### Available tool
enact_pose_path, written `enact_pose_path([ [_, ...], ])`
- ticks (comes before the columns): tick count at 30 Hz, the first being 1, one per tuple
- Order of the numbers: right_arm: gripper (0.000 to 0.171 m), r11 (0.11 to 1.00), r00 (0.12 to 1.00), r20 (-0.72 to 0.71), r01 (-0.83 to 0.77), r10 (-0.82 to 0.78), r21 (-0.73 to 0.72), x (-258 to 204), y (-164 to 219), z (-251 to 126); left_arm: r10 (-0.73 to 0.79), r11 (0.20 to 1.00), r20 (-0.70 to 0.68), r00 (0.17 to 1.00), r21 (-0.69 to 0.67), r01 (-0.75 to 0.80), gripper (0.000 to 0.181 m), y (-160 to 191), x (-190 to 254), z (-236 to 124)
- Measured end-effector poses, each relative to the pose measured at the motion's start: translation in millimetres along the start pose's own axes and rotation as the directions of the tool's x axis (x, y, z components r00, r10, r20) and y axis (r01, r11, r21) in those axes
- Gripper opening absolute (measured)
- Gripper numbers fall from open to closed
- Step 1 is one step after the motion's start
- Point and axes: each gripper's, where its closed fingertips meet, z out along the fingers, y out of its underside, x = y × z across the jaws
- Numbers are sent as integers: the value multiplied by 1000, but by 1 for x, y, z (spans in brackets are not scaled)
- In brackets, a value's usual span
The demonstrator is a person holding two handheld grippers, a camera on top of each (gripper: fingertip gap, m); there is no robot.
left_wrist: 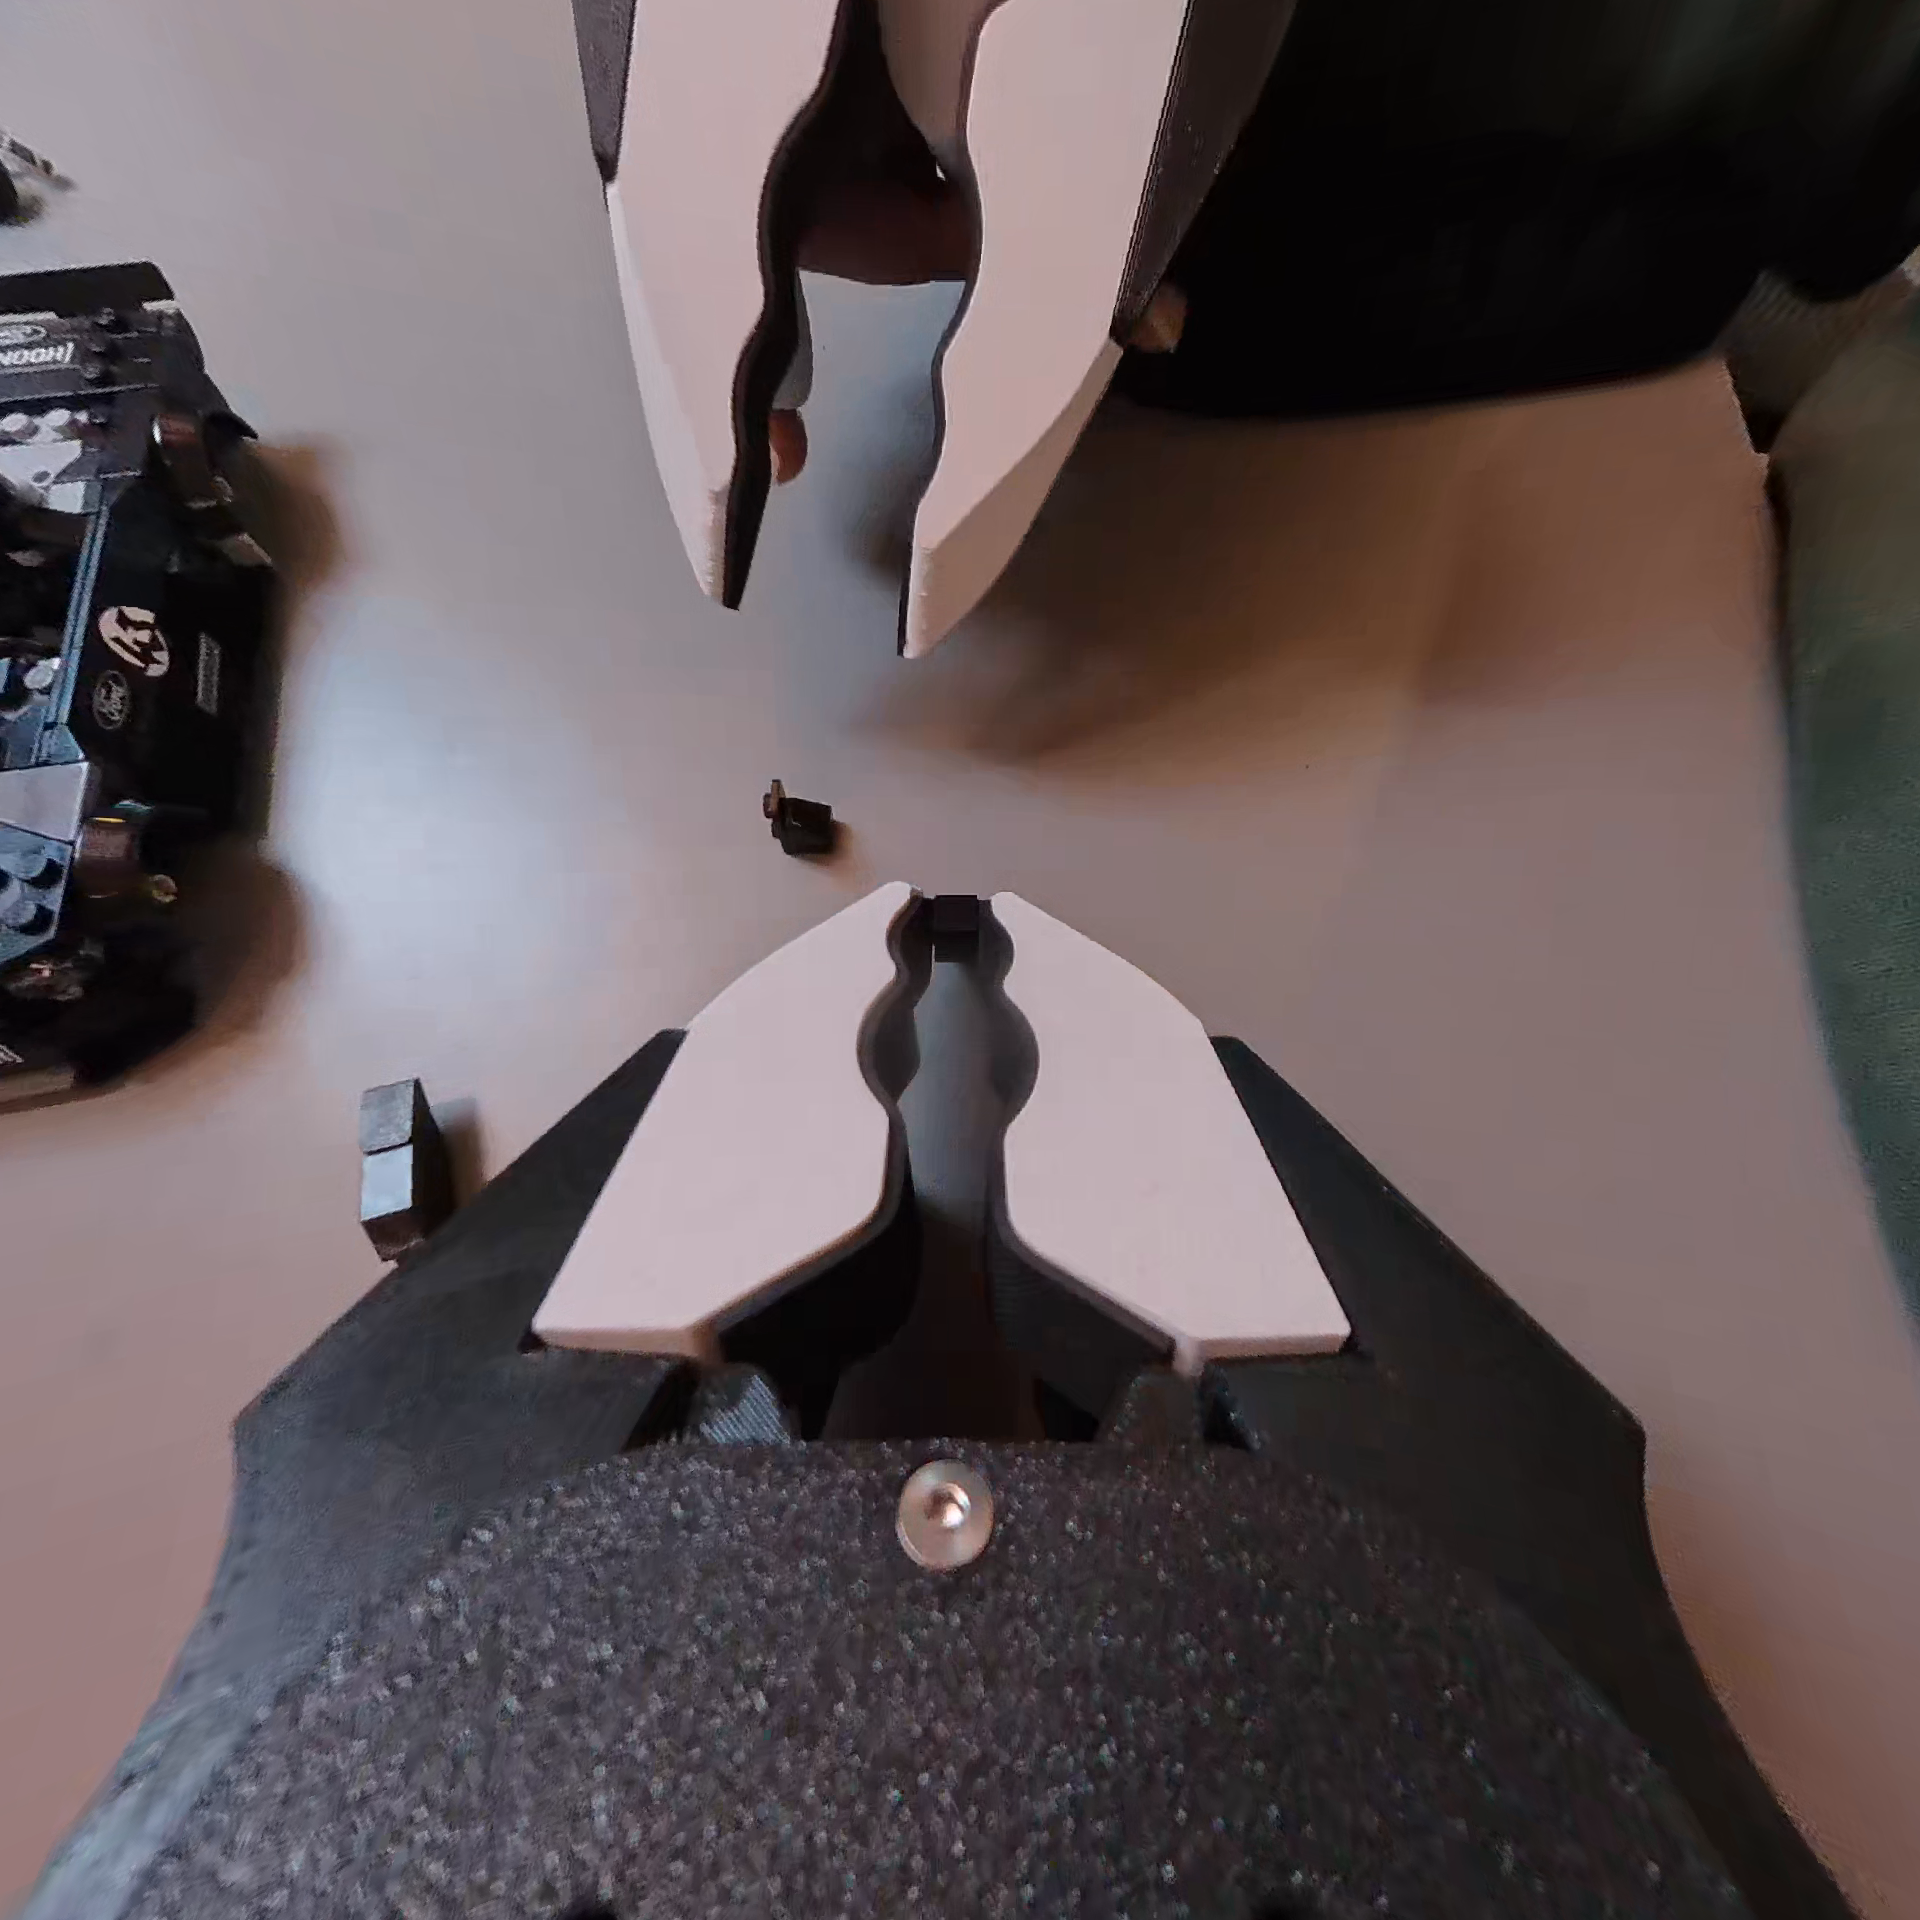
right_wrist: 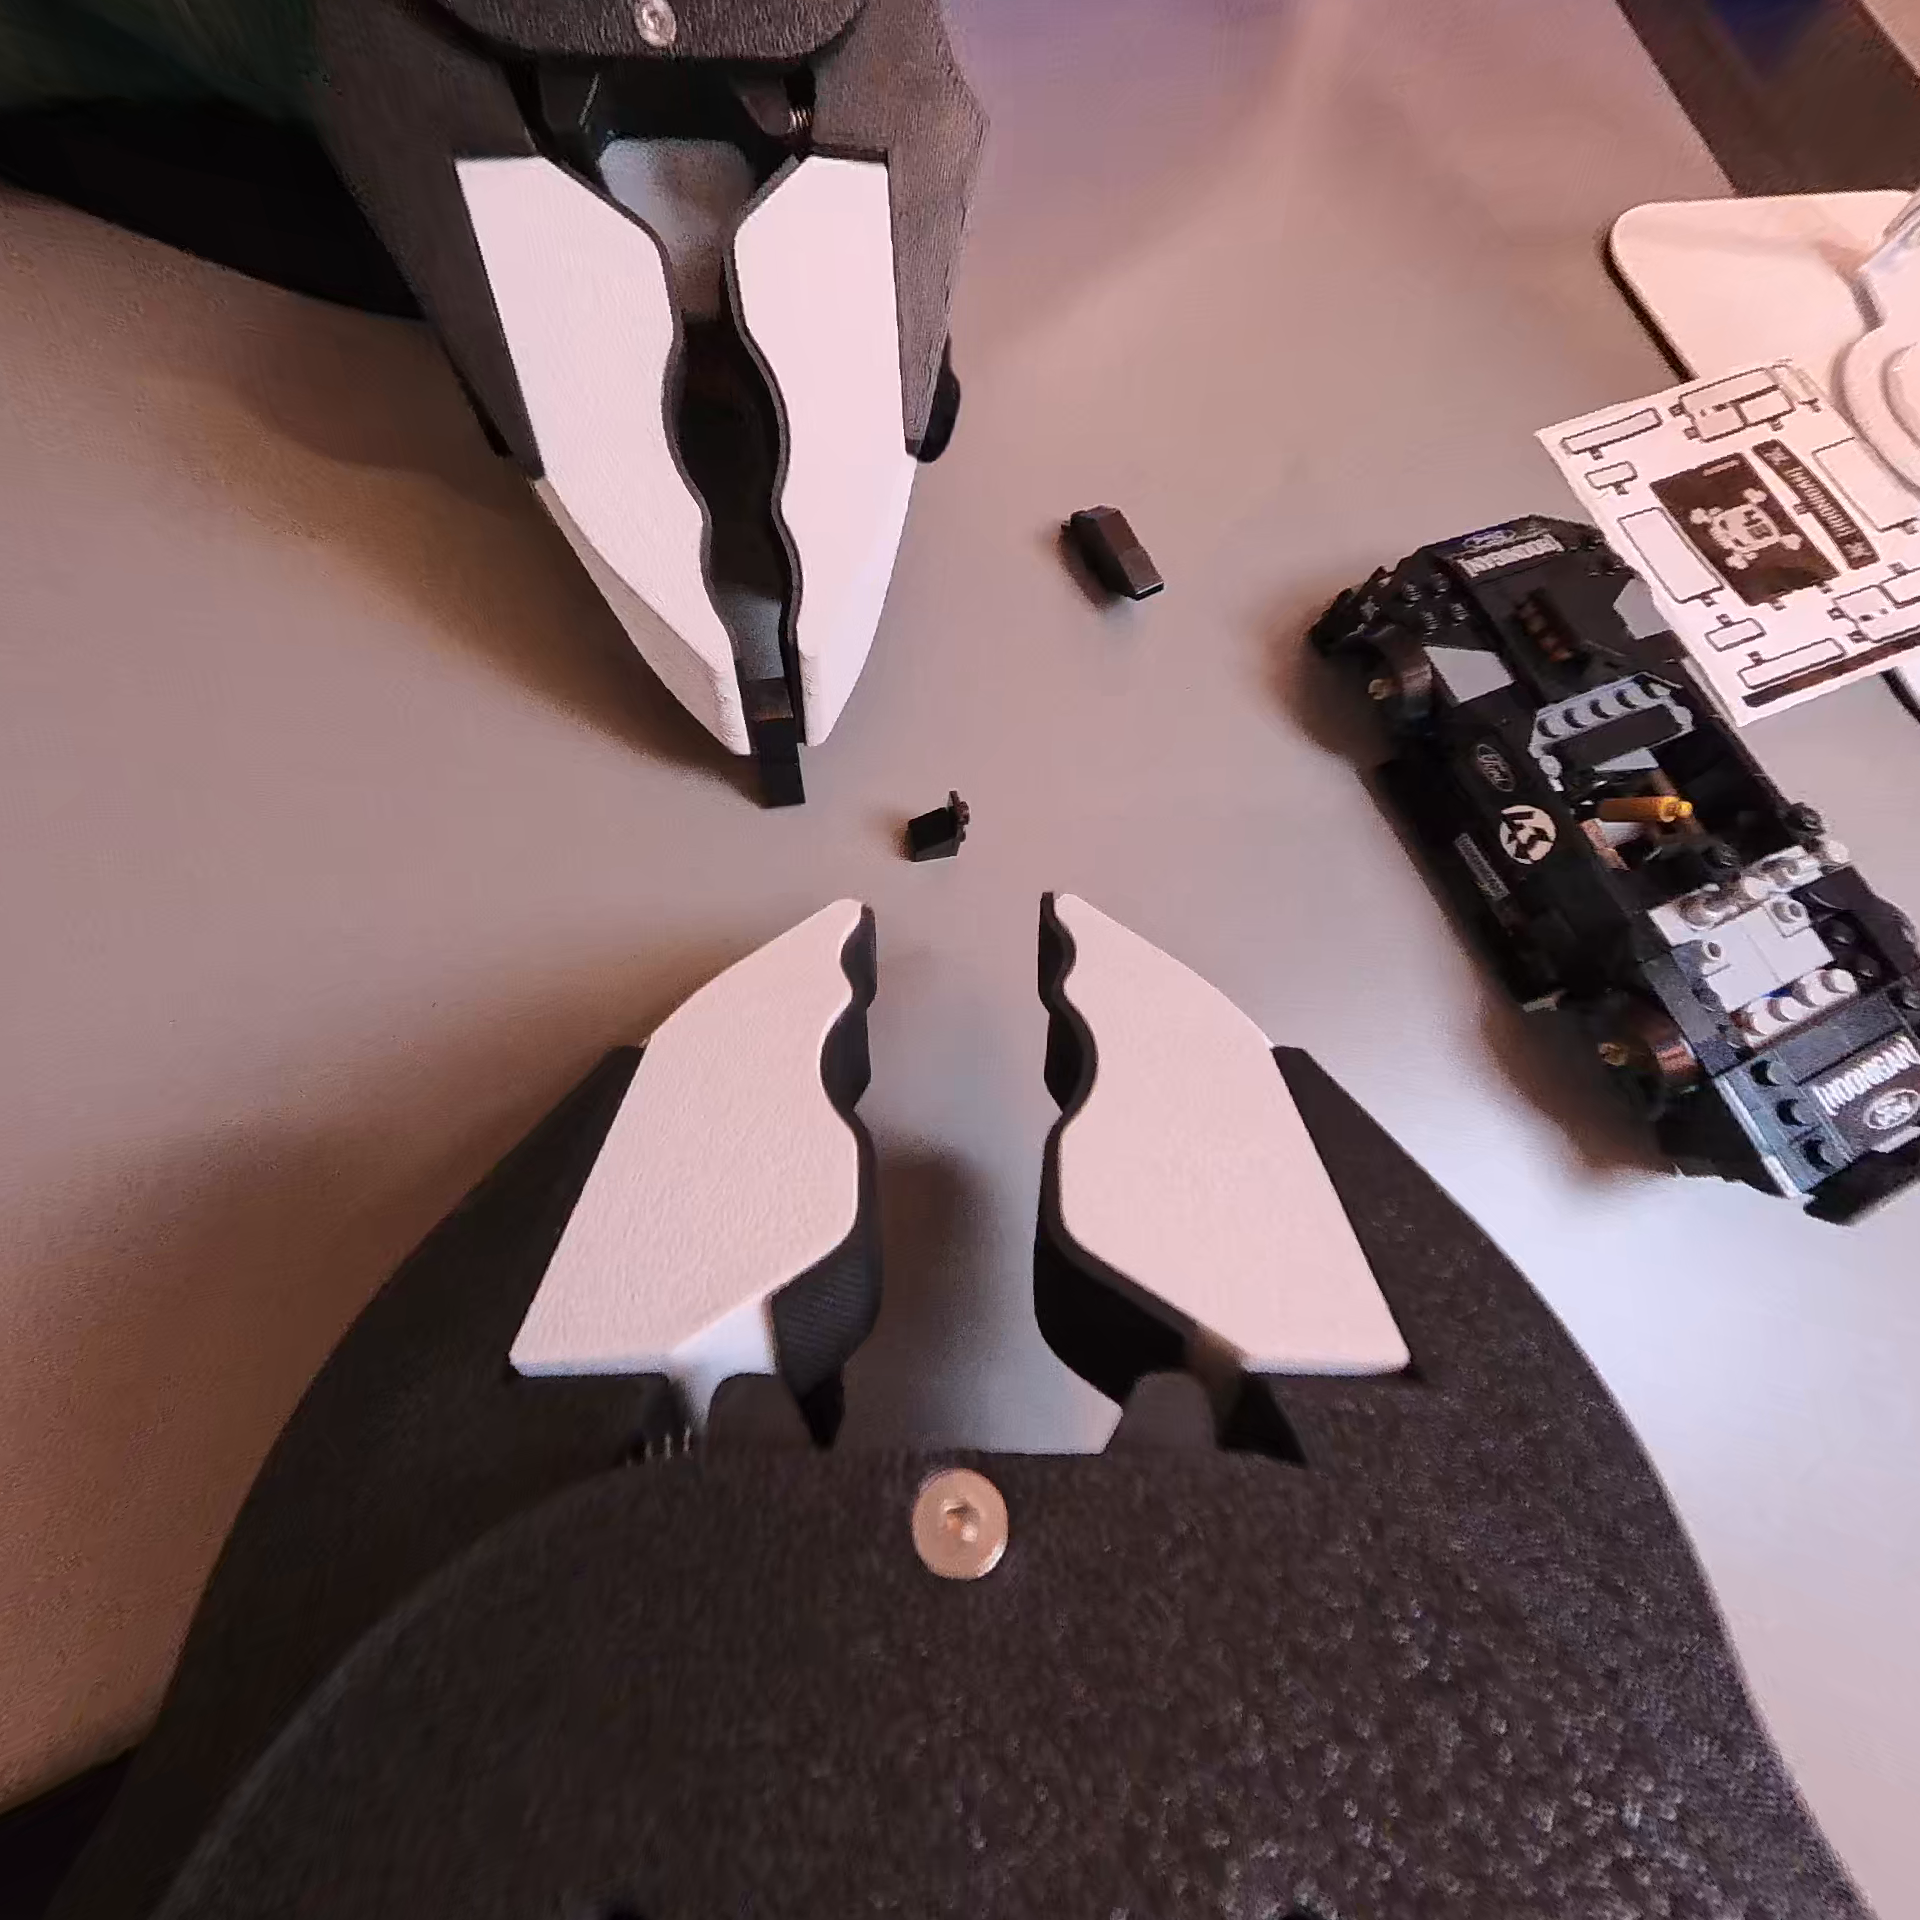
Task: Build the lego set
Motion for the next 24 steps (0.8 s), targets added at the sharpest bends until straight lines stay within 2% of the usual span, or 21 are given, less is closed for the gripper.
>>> enact_pose_path([
  [4, 30, 1000, 1000, 12, -15, 14, 2, -1, -1, 2, -1, 1000, 3, 1000, -14, 1, 9, 2, -1, 0],
  [7, 29, 1000, 1000, 18, -11, 11, -7, -3, -2, 7, -9, 999, 4, 1000, -33, 9, 20, 4, -1, 1],
  [14, 25, 994, 998, 48, 50, -45, -96, -2, -2, 29, -61, 996, 1, 998, 63, 61, 25, -9, -7, -18],
  [16, 10, 990, 997, 39, 71, -67, -124, 1, -1, 33, -70, 994, 40, 997, 83, 67, 24, -9, -16, -24],
  [17, 0, 991, 996, 20, 84, -82, -102, 3, -4, 32, -74, 994, 55, 996, 91, 68, 22, -10, -18, -27],
  [19, 0, 996, 995, -39, 93, -93, 4, 10, -20, 22, -109, 987, 75, 991, 129, 99, 17, -15, -24, -31],
  [22, 0, 966, 985, -145, 121, -90, 228, 17, -58, -7, -265, 932, -1, 964, 258, 256, 18, -32, -28, -38],
  [24, 0, 972, 984, -141, 136, -109, 192, 16, -58, -7, -336, 905, -14, 942, 273, 327, 17, -30, -37, -43],
])
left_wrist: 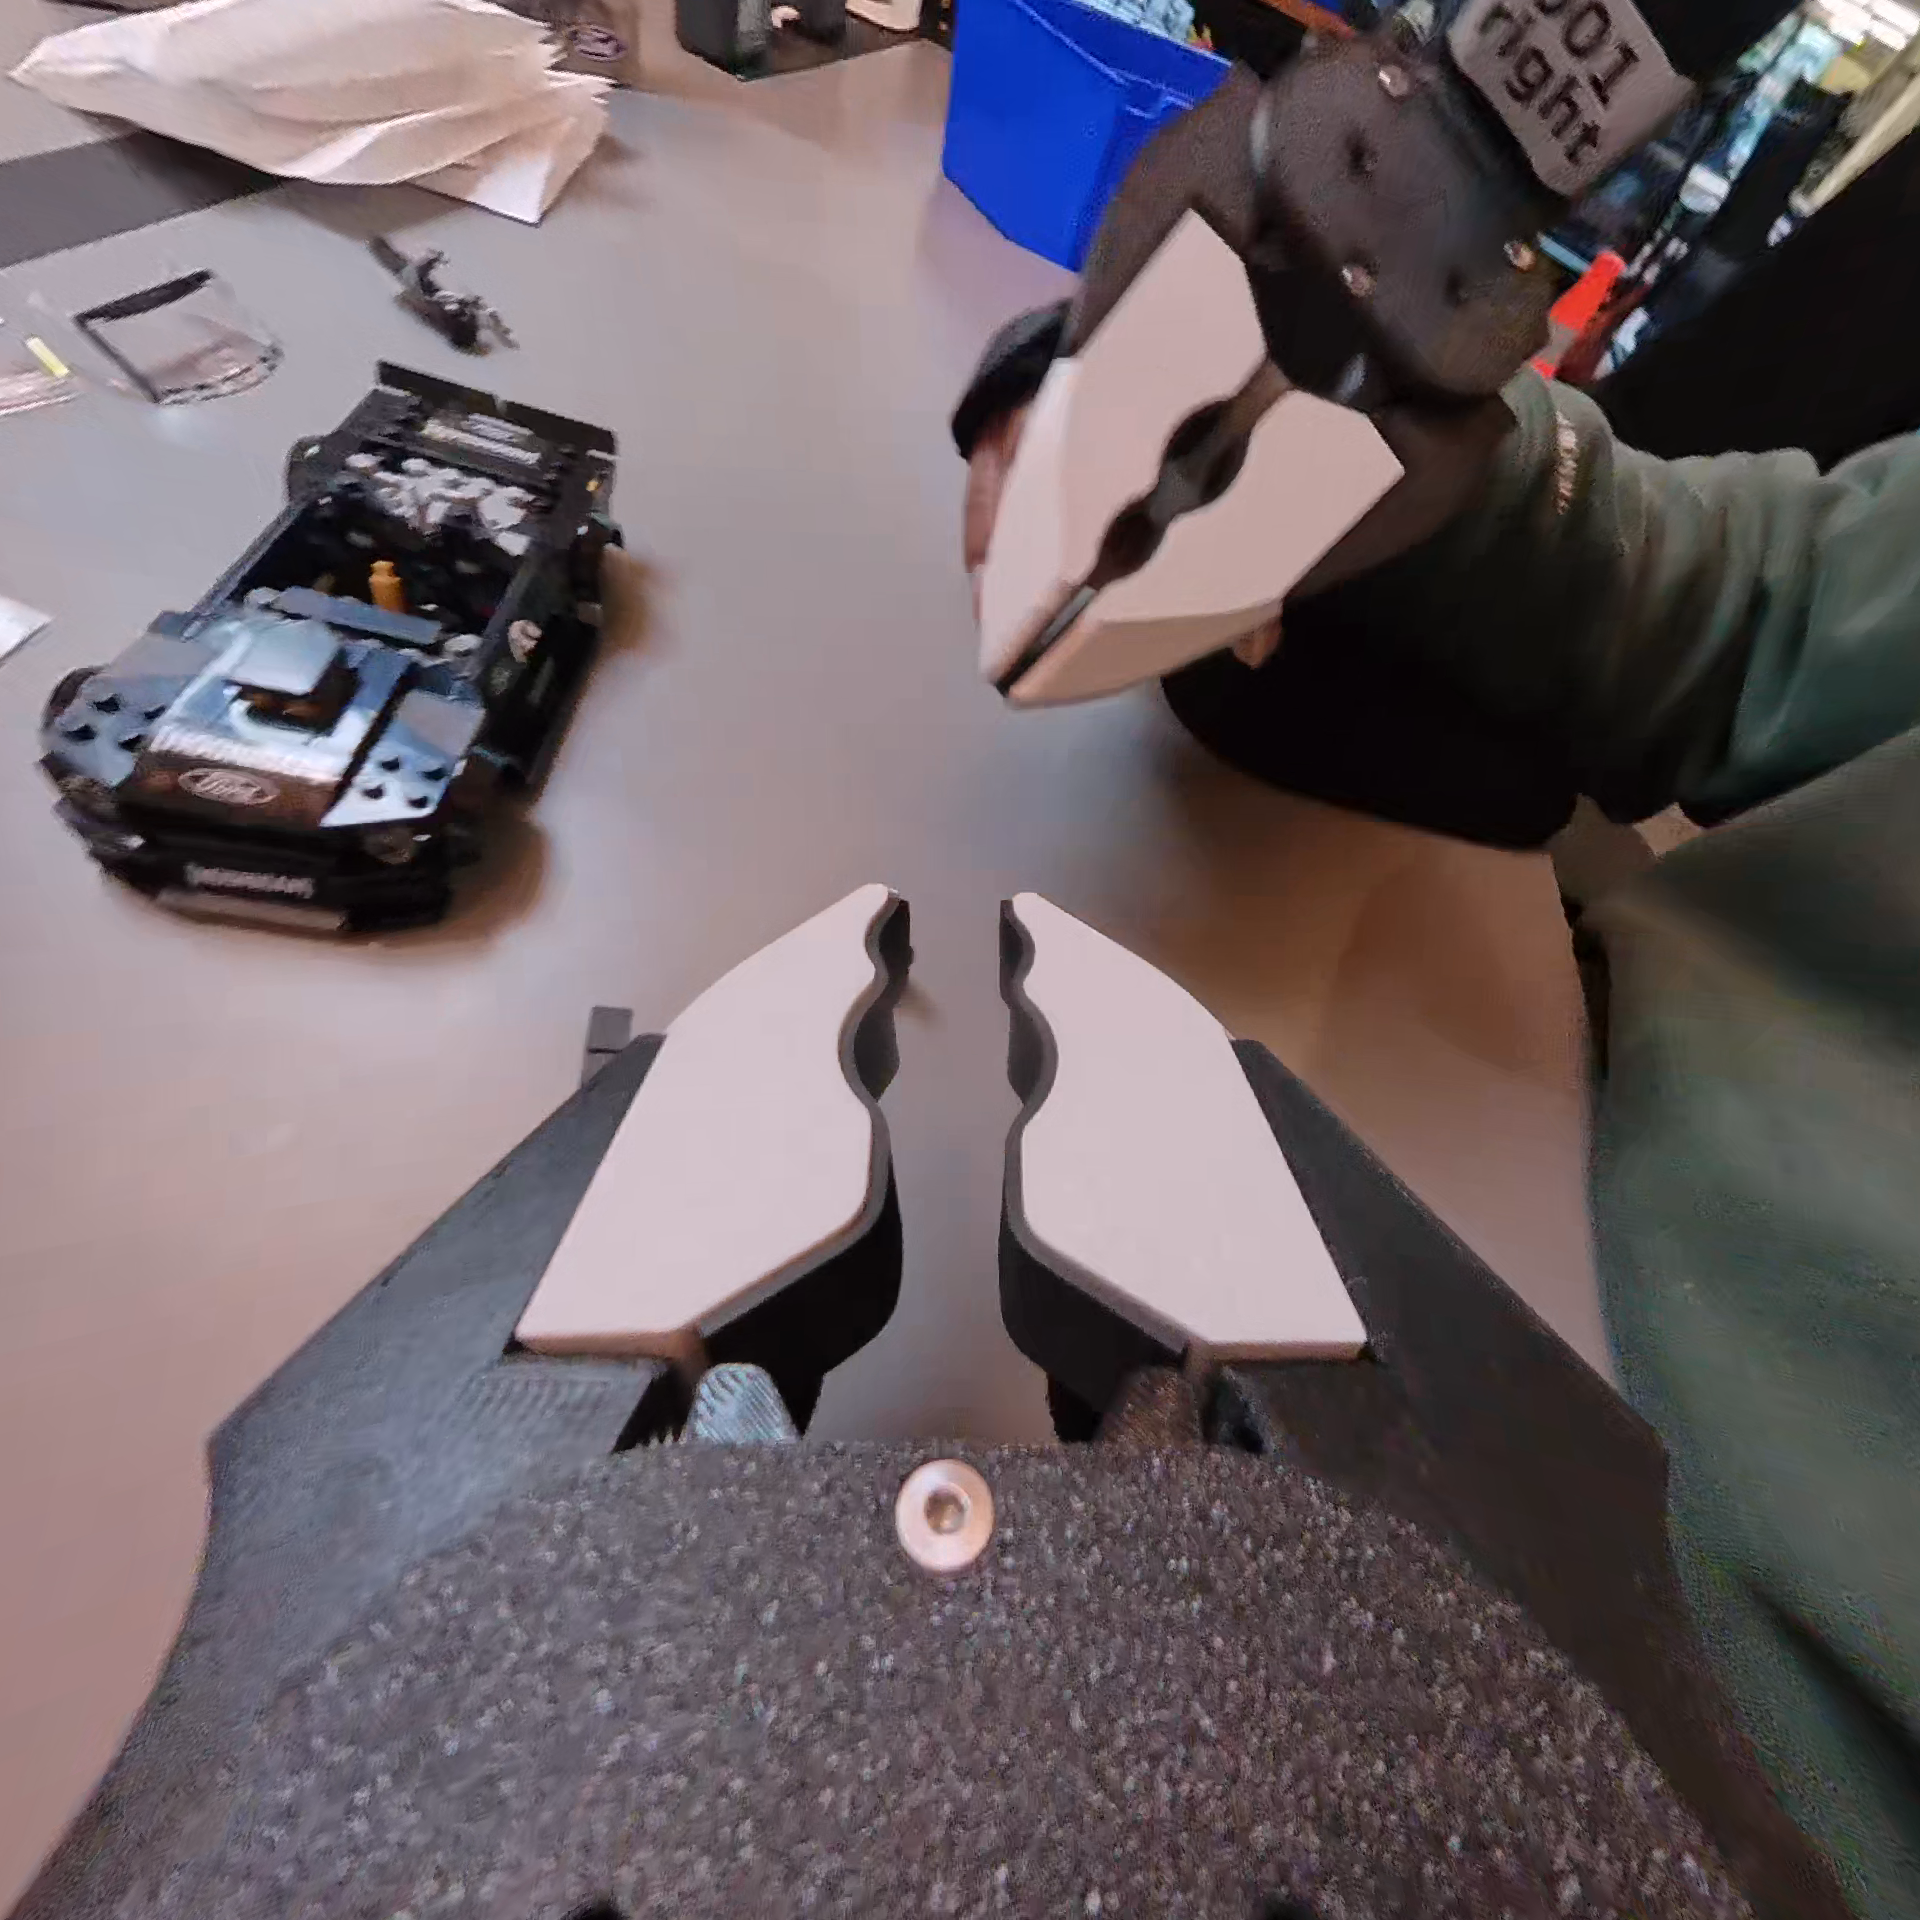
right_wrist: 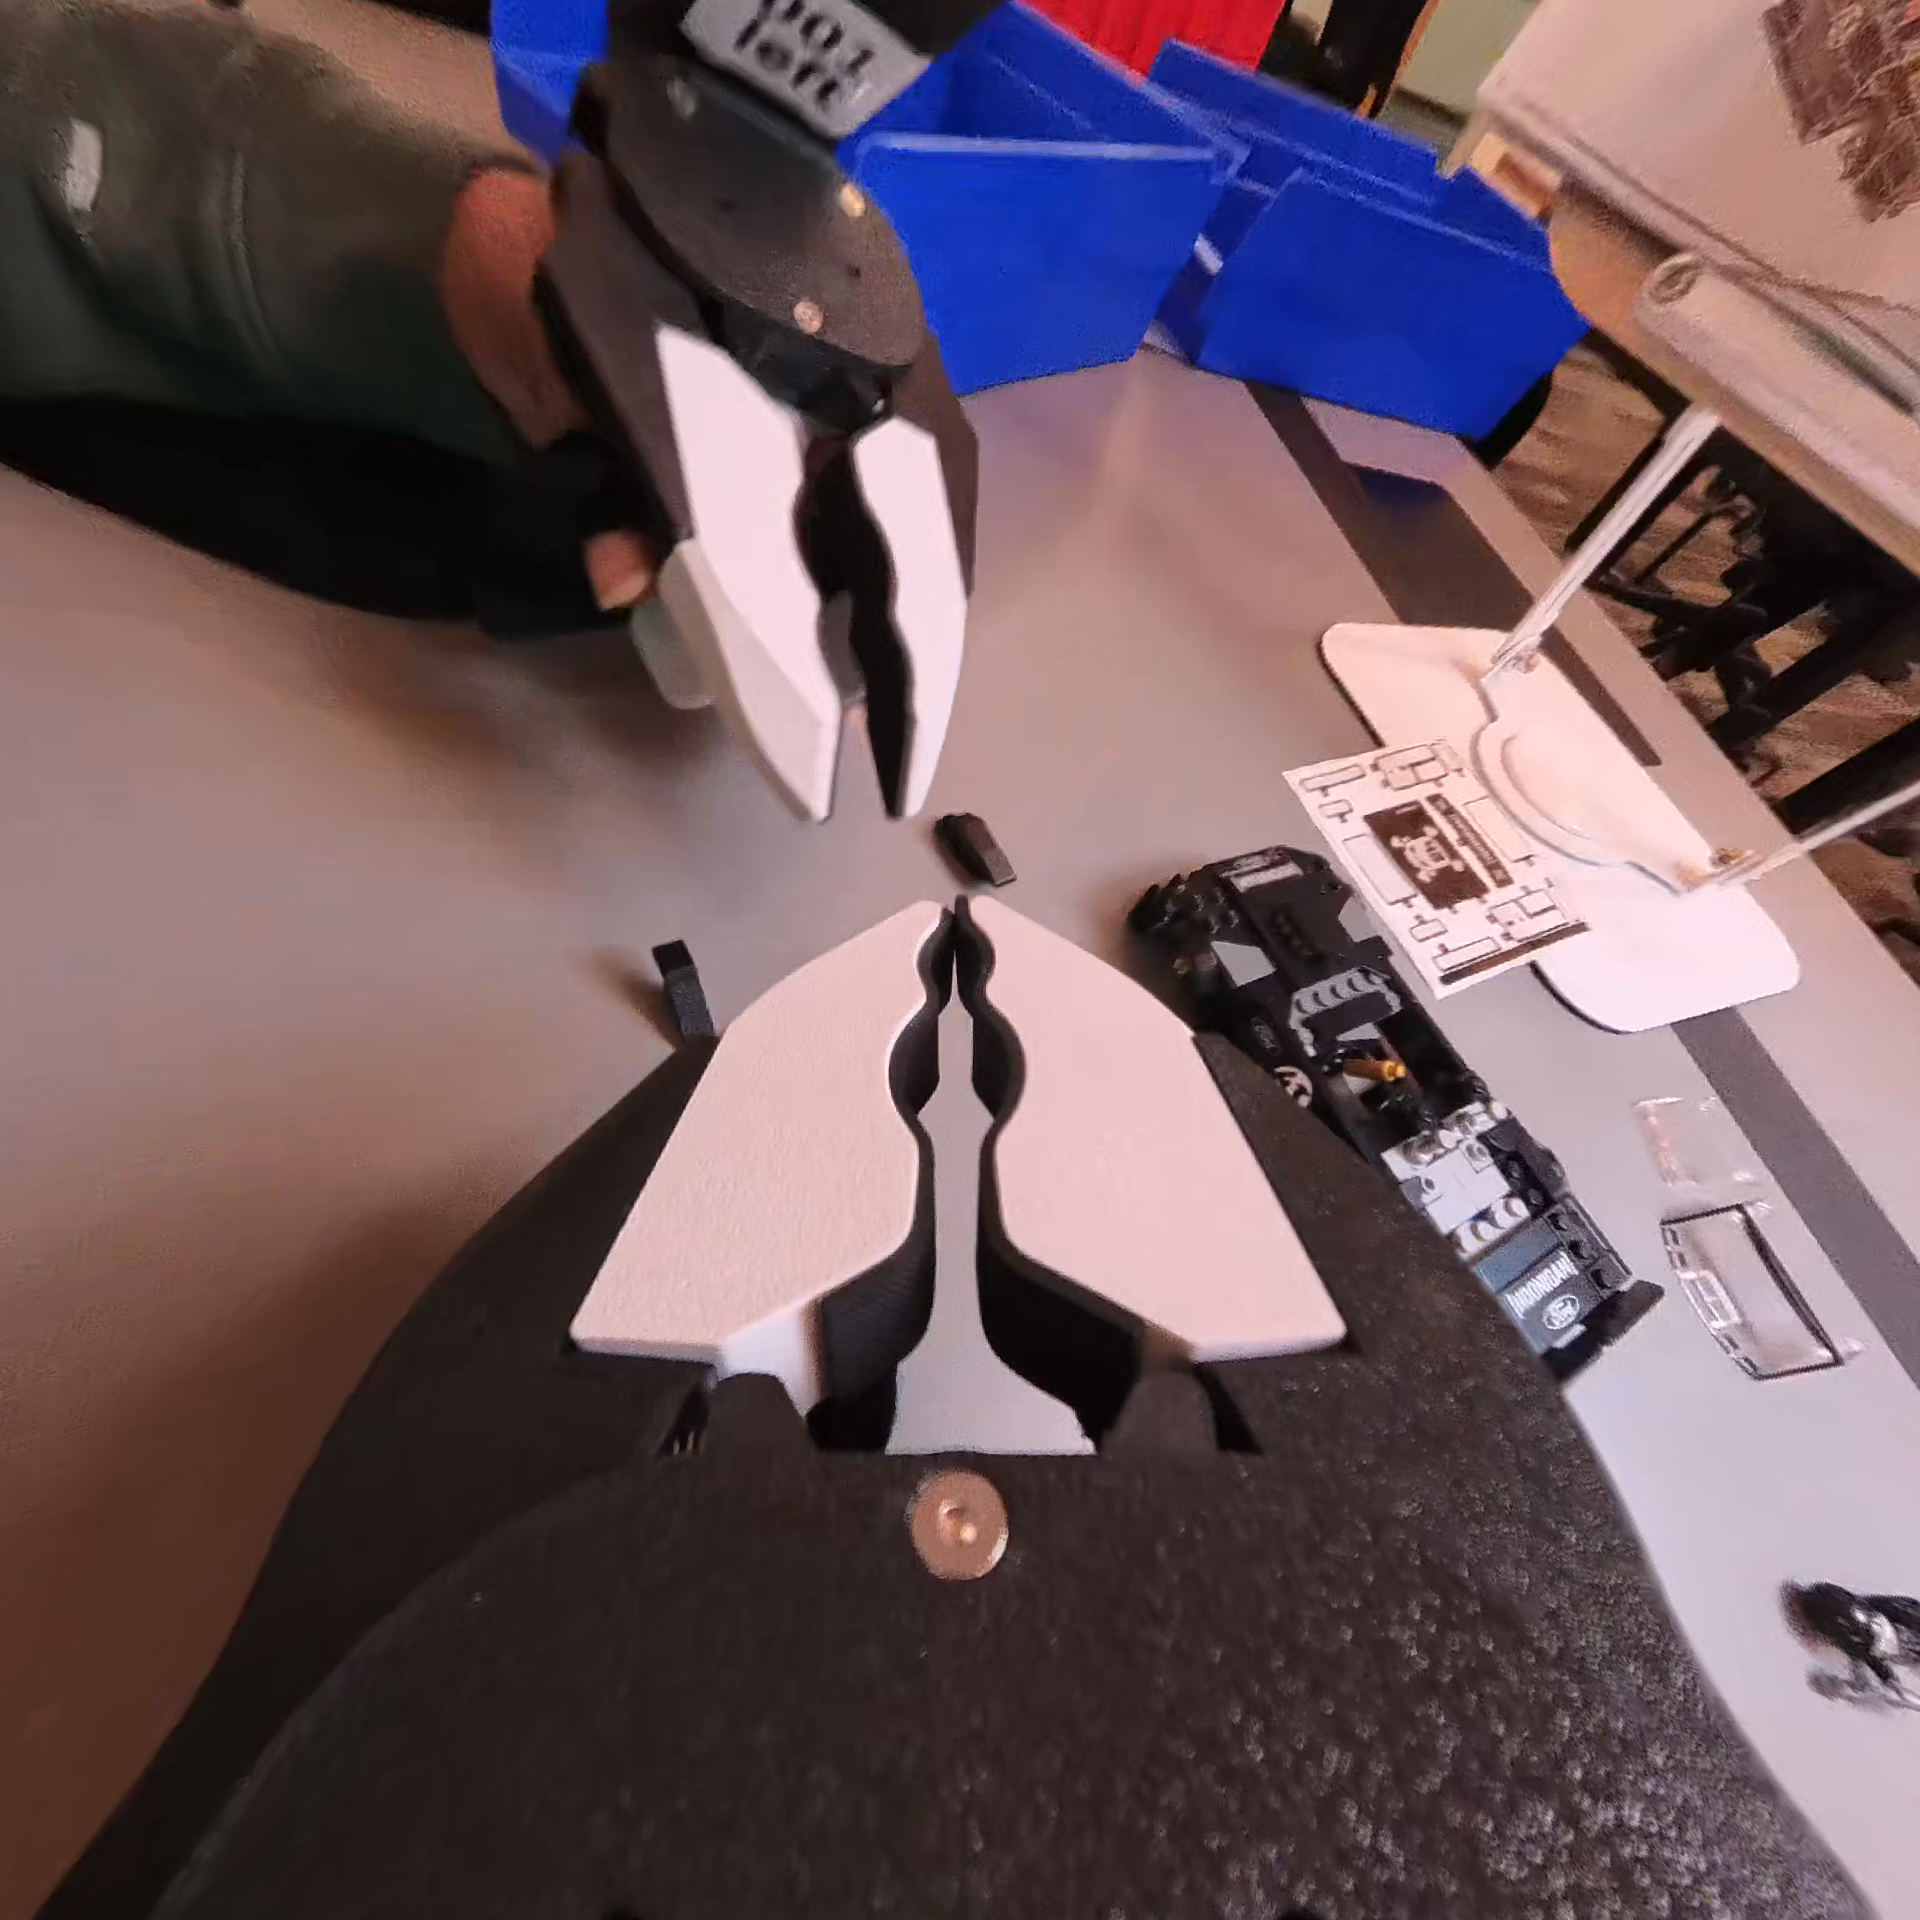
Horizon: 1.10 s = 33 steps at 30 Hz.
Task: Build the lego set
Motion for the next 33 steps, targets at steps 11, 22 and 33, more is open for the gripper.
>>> enact_pose_path([
  [11, 0, 959, 994, 114, 37, -5, -282, -17, 38, 41, 26, 999, 88, 996, 33, -29, 13, -6, -14, -12],
  [22, 0, 927, 922, 105, -373, 374, -29, 5, -12, 9, 371, 921, 185, 910, 51, -386, 20, -26, 9, -18],
  [33, 20, 894, 964, 180, -98, 194, -437, -32, 59, 33, 392, 915, 210, 896, 15, -404, 15, -23, 5, -18],
])
